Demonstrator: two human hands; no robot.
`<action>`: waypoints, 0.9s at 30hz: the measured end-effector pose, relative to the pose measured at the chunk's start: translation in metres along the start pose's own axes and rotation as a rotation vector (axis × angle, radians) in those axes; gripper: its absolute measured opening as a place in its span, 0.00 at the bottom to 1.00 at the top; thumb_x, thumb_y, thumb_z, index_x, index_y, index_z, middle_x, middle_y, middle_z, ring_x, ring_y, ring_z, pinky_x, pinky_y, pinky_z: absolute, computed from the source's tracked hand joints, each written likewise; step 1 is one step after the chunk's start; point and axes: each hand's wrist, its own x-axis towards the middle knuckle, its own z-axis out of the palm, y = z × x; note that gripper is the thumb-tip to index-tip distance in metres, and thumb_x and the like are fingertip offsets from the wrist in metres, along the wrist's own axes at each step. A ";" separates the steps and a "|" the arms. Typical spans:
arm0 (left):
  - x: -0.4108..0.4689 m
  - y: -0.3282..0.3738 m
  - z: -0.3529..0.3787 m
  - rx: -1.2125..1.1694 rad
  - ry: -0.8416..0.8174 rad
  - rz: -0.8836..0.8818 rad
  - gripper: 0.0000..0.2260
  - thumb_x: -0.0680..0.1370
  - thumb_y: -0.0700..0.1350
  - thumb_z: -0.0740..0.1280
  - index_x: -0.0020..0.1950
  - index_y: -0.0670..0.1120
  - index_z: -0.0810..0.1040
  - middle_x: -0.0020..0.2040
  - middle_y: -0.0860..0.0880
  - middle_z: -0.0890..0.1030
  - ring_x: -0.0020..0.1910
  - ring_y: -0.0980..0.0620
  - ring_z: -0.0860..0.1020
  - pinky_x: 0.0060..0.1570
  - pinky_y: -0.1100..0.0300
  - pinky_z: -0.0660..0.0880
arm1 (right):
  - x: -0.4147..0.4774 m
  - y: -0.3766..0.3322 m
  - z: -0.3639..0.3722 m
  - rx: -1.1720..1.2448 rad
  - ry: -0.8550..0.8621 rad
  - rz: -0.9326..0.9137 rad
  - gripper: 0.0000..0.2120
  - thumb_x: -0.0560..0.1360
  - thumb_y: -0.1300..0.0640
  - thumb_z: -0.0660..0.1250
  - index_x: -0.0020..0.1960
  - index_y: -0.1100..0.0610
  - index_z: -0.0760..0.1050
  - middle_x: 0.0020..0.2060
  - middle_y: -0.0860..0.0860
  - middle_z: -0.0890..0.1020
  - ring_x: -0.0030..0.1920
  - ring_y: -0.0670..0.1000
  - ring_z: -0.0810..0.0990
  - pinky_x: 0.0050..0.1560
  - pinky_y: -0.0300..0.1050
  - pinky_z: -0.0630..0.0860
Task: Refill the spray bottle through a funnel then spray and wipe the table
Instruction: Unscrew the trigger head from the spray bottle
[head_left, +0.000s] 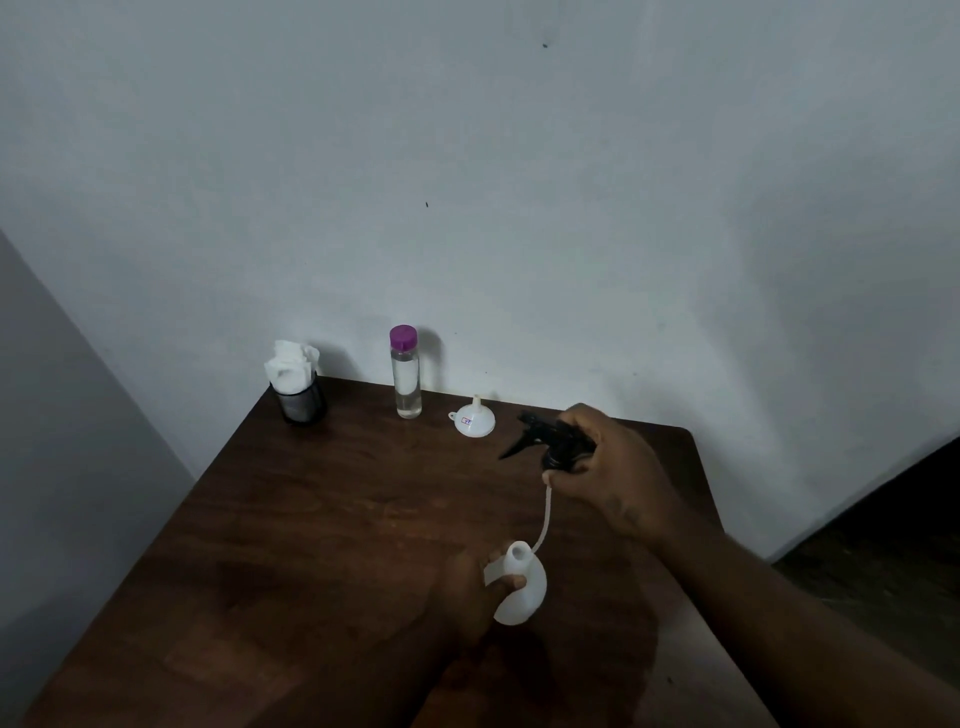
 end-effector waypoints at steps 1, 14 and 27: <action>0.001 -0.001 0.000 -0.002 0.005 -0.013 0.22 0.66 0.64 0.76 0.57 0.58 0.82 0.53 0.59 0.84 0.53 0.61 0.81 0.57 0.61 0.78 | 0.001 -0.002 -0.005 0.001 0.011 0.002 0.18 0.64 0.55 0.78 0.48 0.44 0.73 0.41 0.45 0.82 0.40 0.45 0.82 0.44 0.53 0.81; -0.004 0.004 -0.001 0.091 -0.011 -0.005 0.19 0.73 0.60 0.75 0.60 0.57 0.77 0.54 0.61 0.79 0.52 0.62 0.77 0.50 0.68 0.74 | 0.000 -0.001 -0.044 0.031 0.027 0.023 0.17 0.64 0.57 0.78 0.48 0.47 0.75 0.40 0.46 0.83 0.39 0.48 0.83 0.46 0.55 0.80; -0.010 0.006 -0.005 0.045 0.029 0.015 0.20 0.72 0.58 0.76 0.63 0.58 0.78 0.57 0.64 0.77 0.59 0.60 0.76 0.59 0.64 0.72 | 0.012 -0.001 -0.081 0.088 -0.064 0.013 0.20 0.62 0.56 0.80 0.51 0.49 0.77 0.44 0.47 0.85 0.48 0.50 0.83 0.55 0.60 0.77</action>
